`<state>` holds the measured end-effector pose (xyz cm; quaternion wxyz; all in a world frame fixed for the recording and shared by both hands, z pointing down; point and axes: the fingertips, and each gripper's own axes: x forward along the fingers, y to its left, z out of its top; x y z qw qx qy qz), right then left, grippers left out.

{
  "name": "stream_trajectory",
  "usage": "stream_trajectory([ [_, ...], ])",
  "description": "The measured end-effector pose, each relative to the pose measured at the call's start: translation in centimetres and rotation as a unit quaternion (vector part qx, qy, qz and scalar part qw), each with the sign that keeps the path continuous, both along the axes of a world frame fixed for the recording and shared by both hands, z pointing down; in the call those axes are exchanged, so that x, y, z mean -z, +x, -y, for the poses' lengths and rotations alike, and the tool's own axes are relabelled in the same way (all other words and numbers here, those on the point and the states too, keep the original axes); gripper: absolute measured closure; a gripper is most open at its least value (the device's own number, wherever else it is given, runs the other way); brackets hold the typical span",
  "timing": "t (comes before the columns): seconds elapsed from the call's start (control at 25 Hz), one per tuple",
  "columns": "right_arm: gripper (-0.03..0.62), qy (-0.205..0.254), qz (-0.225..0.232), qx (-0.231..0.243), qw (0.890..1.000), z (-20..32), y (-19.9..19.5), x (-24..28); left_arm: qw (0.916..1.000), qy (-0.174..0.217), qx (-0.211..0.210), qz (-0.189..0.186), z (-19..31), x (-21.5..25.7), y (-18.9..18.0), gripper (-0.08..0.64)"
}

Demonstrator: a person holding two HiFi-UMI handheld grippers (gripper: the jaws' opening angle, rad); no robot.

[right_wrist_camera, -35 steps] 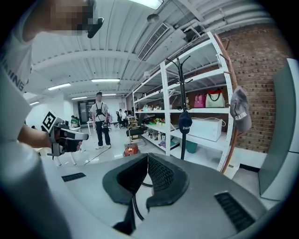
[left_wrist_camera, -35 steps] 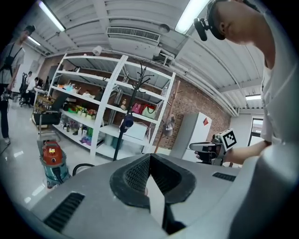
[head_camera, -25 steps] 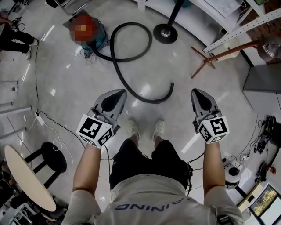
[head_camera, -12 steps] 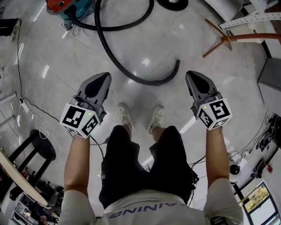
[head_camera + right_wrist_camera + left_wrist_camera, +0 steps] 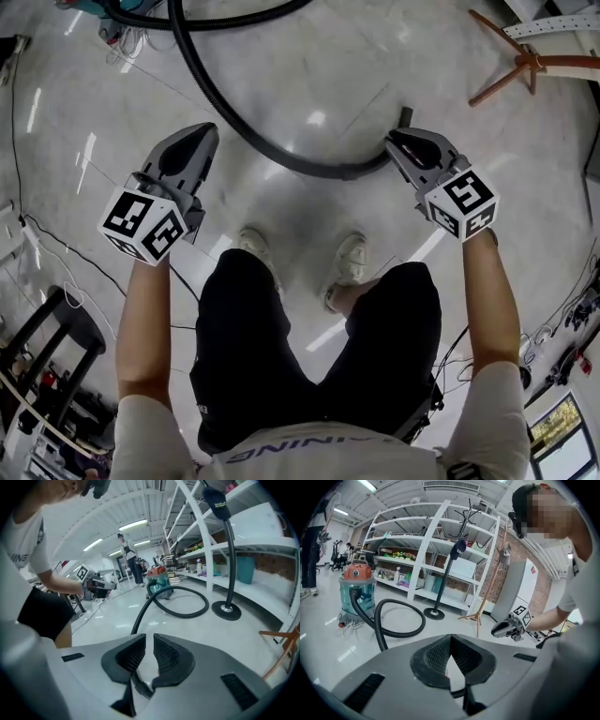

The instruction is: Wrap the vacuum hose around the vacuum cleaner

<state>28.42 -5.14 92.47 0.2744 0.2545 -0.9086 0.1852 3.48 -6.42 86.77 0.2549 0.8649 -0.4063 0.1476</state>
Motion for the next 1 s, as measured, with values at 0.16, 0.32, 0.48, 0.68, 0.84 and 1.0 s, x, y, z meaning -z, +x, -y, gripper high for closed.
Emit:
stream_trajectory([
  [0.16,0.496,-0.031,-0.012,0.081,0.996,-2.3,-1.6,-8.8,0.9998,-0.012,-0.015,-0.006,-0.2,-7.3,0.1,0.543],
  [0.32,0.462,-0.052,-0.046,0.148,0.987,-4.4,-2.1,-16.9,0.9996,-0.020,-0.017,-0.013,0.3,-12.8,0.1,0.543],
  [0.48,0.415,-0.062,-0.096,0.221,0.969,-6.8,-2.7,-22.9,0.9995,-0.016,-0.021,-0.017,1.0,-15.8,0.6,0.543],
  [0.68,0.379,-0.079,-0.157,0.319,0.931,-10.3,-2.8,-27.1,0.9989,-0.029,-0.030,-0.022,1.6,-17.5,0.9,0.543],
  [0.84,0.357,-0.093,-0.185,0.353,0.912,-11.6,-2.2,-29.9,0.9986,-0.036,-0.029,-0.025,2.0,-18.2,0.9,0.543],
  [1.0,0.350,-0.089,-0.214,0.389,0.892,-13.0,-2.0,-32.5,0.9984,-0.041,-0.024,-0.030,2.1,-18.5,0.5,0.543],
])
